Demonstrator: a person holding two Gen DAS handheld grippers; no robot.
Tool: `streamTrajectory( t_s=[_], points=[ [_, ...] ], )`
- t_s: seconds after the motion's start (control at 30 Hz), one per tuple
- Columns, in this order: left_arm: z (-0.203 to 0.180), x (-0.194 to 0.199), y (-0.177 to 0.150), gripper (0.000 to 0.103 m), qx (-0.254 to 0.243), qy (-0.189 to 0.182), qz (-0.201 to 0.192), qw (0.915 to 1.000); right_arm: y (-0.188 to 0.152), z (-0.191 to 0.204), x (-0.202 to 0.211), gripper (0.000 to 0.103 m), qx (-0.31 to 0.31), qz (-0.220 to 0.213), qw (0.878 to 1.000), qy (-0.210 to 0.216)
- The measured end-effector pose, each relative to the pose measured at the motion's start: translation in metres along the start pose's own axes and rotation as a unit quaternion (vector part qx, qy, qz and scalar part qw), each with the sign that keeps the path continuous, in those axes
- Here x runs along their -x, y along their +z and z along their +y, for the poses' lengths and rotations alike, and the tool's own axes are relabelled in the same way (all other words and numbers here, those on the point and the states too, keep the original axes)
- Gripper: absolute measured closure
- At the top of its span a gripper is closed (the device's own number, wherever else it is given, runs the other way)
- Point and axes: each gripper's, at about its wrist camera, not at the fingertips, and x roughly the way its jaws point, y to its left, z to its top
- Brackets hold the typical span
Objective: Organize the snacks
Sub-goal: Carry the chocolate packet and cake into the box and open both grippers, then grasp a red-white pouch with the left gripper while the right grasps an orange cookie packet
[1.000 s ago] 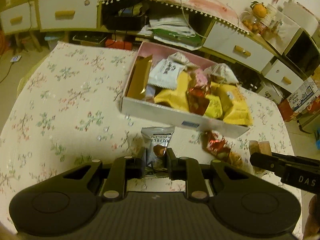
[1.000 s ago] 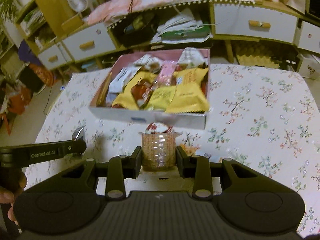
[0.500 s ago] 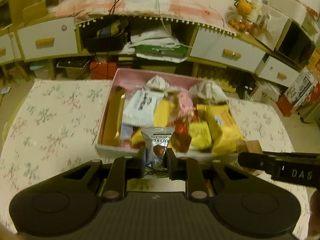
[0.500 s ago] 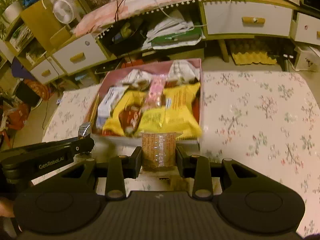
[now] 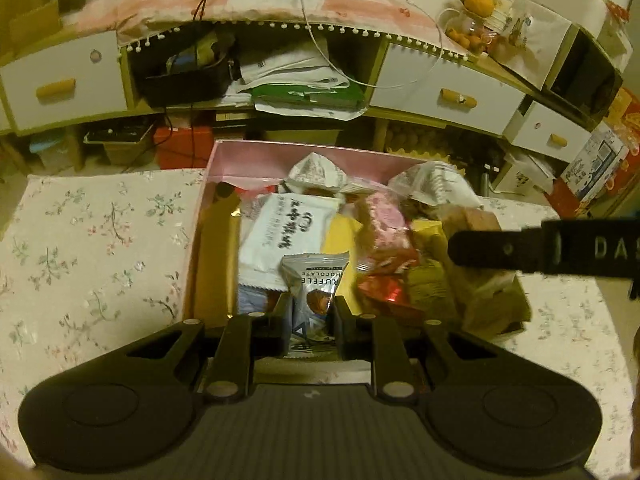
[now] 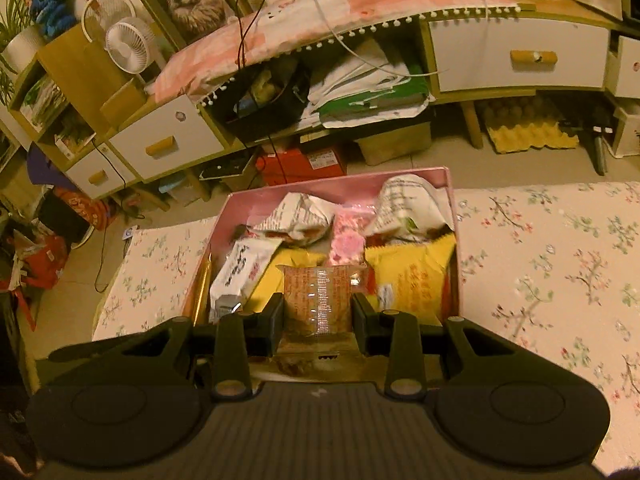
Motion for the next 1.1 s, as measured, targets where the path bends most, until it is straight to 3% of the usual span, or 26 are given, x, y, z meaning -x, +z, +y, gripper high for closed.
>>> streamTrajectory(
  t_s=[0.3, 0.53, 0.8, 1.1],
  points=[
    [0.001, -0.002, -0.002, 0.076, -0.020, 0.007, -0.003, 0.9998, 0.009, 0.006, -0.023, 0.071, 0.002, 0.003, 1.000, -0.015],
    [-0.002, 0.003, -0.002, 0.065, -0.036, 0.020, -0.012, 0.9991, 0.012, 0.008, -0.027, 0.069, 0.003, 0.002, 1.000, -0.024],
    [-0.003, 0.015, -0.002, 0.055, -0.032, 0.025, -0.017, 0.9990, 0.010, 0.008, -0.011, 0.066, 0.001, -0.012, 1.000, -0.021],
    [-0.004, 0.044, -0.001, 0.054, -0.006, 0.022, -0.035, 0.9991, -0.003, -0.017, 0.030, 0.062, -0.029, -0.021, 0.999, -0.010]
  ],
)
